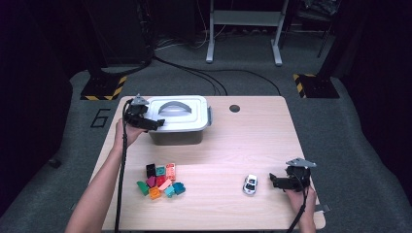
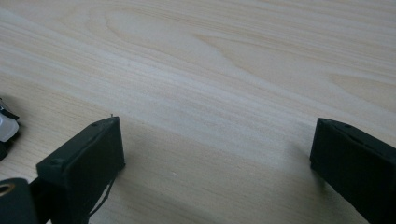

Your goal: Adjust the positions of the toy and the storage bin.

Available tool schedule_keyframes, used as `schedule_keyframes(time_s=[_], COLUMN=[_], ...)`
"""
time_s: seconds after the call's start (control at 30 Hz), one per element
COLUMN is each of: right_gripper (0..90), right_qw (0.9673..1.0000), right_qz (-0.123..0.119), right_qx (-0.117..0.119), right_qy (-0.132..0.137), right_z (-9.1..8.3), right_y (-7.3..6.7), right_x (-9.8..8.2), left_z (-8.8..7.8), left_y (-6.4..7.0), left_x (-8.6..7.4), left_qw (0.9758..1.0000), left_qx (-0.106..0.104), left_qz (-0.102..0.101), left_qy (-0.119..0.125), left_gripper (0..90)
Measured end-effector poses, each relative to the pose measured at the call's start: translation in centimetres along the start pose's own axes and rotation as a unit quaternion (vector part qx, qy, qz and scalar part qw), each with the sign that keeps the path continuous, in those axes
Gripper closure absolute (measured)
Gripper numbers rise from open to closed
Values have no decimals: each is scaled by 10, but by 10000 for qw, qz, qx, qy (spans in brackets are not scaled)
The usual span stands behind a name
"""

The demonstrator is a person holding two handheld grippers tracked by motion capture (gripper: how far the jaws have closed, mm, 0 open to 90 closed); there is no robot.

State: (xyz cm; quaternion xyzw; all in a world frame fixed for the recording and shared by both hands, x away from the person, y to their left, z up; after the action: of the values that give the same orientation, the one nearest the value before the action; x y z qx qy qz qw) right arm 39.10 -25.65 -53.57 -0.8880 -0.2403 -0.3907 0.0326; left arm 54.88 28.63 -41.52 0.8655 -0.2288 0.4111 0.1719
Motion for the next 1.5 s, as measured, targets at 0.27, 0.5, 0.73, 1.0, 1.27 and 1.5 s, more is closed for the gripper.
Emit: schedule_keyframes(time_s=[0.27,0.5,0.73,1.0,1.27,1.5], right_gripper=[22,23,24,25,27,27], right_qw=[10000,10000,10000,10000,10000,10000], right_qz=[13,15,-28,-29,-52,-41], right_qx=[3,3,18,19,21,25], right_qy=[-1,2,3,7,18,20], right_z=[0,0,0,0,0,0], right_y=[0,0,0,0,0,0], right_x=[0,0,0,0,0,0], left_z=[4,11,16,21,27,31], left_y=[9,21,32,45,57,67], left_x=[2,6,8,10,14,16], left_qw=[9998,9991,9983,9966,9944,9917], left_qx=[-132,-298,-455,-652,-812,-993], left_qz=[120,284,357,490,658,790], left_qy=[-33,-102,-119,-112,-134,-185], left_gripper=[47,50,52,55,60,65])
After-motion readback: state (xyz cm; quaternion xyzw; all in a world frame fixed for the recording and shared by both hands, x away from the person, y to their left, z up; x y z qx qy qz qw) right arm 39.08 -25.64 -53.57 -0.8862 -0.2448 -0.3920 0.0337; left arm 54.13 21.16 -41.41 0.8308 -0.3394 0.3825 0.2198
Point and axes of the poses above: each handheld gripper's, and its own axes: z roughly forward along the jaws, x roughly out of its top, y roughly to its right, the point moved 1 cm from there along z, roughly forward along the jaws, and after that the axes turned 11 degrees about -z, right-handed, at the moved point
